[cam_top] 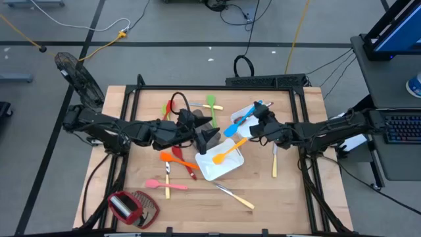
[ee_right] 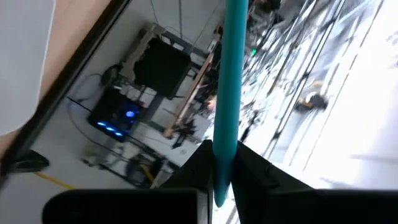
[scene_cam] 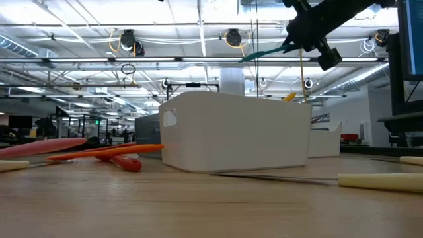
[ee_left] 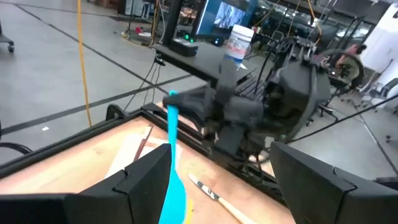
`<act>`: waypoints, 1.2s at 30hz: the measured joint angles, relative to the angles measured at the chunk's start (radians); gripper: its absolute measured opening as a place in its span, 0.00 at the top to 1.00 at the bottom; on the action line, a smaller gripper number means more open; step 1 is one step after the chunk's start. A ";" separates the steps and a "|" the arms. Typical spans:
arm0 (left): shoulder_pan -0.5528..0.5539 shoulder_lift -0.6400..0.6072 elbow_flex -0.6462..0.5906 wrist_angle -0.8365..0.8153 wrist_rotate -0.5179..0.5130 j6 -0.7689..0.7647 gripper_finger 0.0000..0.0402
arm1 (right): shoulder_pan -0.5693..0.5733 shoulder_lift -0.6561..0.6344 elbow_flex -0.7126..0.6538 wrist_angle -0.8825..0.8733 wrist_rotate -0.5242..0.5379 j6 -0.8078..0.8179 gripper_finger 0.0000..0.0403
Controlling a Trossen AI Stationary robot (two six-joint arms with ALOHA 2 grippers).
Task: Pick & Place Kitchen Items
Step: Put the blue spatula into the bottom white bin
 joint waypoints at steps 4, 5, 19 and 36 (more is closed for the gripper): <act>0.015 0.001 0.000 -0.044 0.000 -0.006 0.31 | 0.046 0.042 0.000 0.007 0.001 -0.037 0.94; 0.017 0.002 0.000 -0.050 0.001 -0.006 0.31 | 0.059 0.056 0.000 0.007 0.001 -0.037 0.94; 0.033 -0.007 0.000 -0.157 0.088 -0.062 0.31 | 0.179 0.314 0.000 0.009 0.019 0.046 0.94; 0.031 -0.007 0.000 -0.187 0.138 -0.065 0.31 | 0.187 0.379 0.001 0.093 -0.006 0.149 0.76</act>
